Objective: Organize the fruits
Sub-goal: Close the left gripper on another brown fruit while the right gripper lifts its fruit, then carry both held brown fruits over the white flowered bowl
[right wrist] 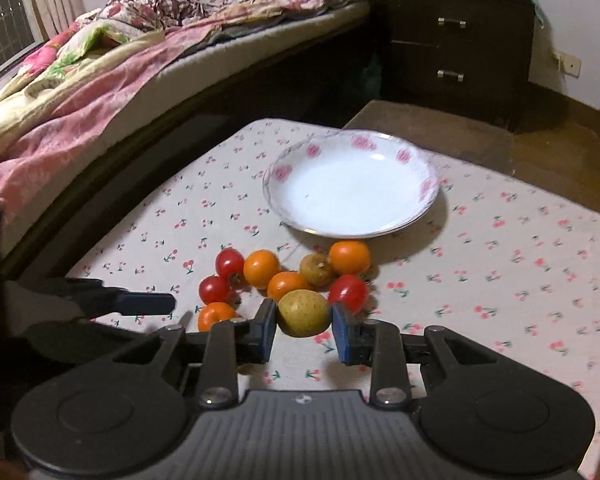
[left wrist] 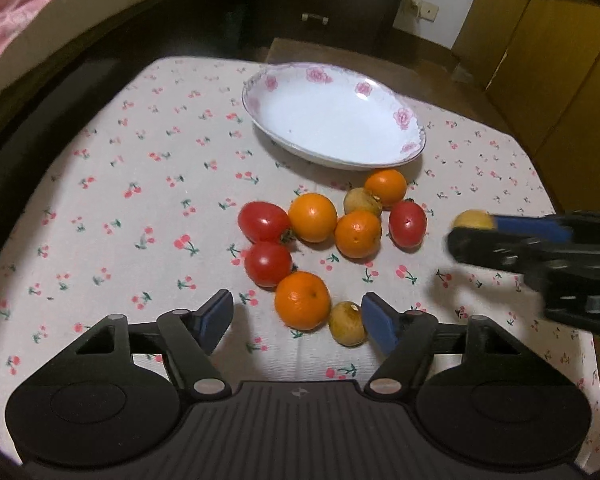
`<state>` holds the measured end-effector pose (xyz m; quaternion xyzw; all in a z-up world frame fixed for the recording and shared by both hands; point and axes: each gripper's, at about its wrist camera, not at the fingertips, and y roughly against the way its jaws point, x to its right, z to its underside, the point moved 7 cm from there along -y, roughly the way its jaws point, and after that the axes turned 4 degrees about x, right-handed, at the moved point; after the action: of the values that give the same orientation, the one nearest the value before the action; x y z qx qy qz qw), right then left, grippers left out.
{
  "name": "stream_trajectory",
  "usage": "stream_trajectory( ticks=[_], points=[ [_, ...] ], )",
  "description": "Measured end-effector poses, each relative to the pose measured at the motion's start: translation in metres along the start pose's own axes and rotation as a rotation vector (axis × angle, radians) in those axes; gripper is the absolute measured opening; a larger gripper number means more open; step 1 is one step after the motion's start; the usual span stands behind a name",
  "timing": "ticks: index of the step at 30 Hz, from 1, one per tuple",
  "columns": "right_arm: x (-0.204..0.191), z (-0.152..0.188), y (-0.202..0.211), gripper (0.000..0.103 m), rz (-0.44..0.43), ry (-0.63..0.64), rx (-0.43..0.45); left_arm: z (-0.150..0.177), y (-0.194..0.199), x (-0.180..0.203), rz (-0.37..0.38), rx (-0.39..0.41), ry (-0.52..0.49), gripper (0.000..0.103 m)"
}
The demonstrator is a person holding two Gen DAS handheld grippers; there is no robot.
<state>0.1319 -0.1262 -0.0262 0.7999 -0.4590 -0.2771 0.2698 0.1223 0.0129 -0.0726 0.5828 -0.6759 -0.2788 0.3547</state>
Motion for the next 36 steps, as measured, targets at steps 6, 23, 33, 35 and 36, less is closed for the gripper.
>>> stream_trajectory(
  ticks=[6,23,33,35,36],
  points=[
    [0.007,-0.002,0.01,0.02,-0.026,-0.046,0.018,0.007,-0.002,0.009,-0.019,0.003,-0.013,0.076],
    [0.019,0.002,0.028,0.02,-0.076,-0.077,0.036,0.016,-0.008,0.033,-0.076,0.044,0.005,0.053],
    [0.023,0.001,0.037,0.02,-0.07,-0.085,0.054,0.017,-0.008,0.037,-0.115,0.056,-0.016,0.043],
    [0.024,0.0,0.038,0.02,-0.068,-0.082,0.057,0.019,-0.007,0.037,-0.12,0.052,-0.025,0.035],
    [0.025,0.0,0.038,0.02,-0.066,-0.083,0.058,0.021,-0.005,0.038,-0.114,0.049,-0.03,0.031]
  ],
)
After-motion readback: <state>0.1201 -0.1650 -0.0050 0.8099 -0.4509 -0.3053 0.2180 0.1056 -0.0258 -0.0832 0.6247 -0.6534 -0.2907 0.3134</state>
